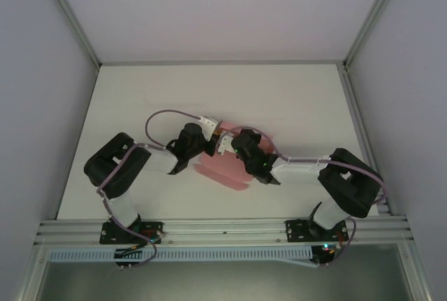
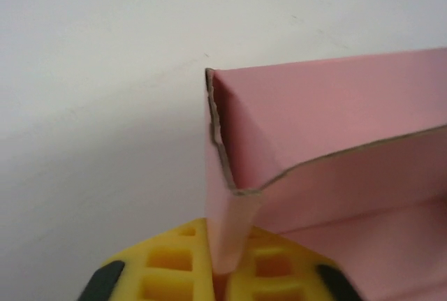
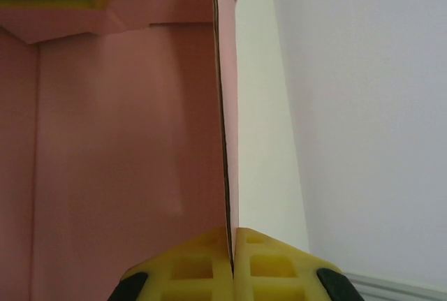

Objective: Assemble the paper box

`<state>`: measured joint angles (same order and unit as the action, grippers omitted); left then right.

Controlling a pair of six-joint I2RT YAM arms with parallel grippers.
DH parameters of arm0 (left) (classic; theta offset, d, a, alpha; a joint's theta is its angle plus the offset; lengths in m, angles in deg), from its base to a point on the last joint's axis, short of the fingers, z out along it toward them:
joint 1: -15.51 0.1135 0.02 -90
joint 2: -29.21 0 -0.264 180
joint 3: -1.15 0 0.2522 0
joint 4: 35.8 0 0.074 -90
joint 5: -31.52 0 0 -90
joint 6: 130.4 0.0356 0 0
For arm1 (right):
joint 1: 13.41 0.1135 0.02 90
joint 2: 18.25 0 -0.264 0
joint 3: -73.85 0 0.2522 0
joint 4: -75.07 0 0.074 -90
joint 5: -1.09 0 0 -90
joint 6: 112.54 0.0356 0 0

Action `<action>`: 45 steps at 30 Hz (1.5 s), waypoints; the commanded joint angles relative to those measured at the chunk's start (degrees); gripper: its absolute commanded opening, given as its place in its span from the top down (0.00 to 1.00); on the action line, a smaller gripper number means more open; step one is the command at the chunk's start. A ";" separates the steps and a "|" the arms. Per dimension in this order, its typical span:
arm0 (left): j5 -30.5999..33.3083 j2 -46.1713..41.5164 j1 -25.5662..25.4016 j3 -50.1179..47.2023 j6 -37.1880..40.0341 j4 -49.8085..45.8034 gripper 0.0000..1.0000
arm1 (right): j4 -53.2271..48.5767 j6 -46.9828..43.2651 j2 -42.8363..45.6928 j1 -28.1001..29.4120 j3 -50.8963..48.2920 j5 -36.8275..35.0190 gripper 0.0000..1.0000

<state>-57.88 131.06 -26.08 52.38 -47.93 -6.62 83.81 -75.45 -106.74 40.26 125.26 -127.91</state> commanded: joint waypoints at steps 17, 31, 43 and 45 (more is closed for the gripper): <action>26.24 0.95 0.58 -1.26 -7.39 -4.02 1.00 | -15.41 13.96 0.20 0.62 3.00 3.99 1.00; 19.82 -14.74 -0.51 1.34 -3.80 -15.24 1.00 | -16.71 27.33 25.03 -5.23 9.98 17.72 0.00; 20.32 -20.32 -0.54 1.55 -4.56 -19.92 1.00 | -34.44 52.09 24.55 -19.68 18.40 28.58 0.00; 20.15 -20.99 -0.59 1.38 -4.23 -19.91 1.00 | -37.37 53.30 22.45 -21.43 20.22 30.68 0.00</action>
<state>-38.75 112.26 -26.38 52.88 -52.94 -25.75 53.23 -28.13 -82.19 20.72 142.74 -102.84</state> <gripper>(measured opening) 0.044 0.996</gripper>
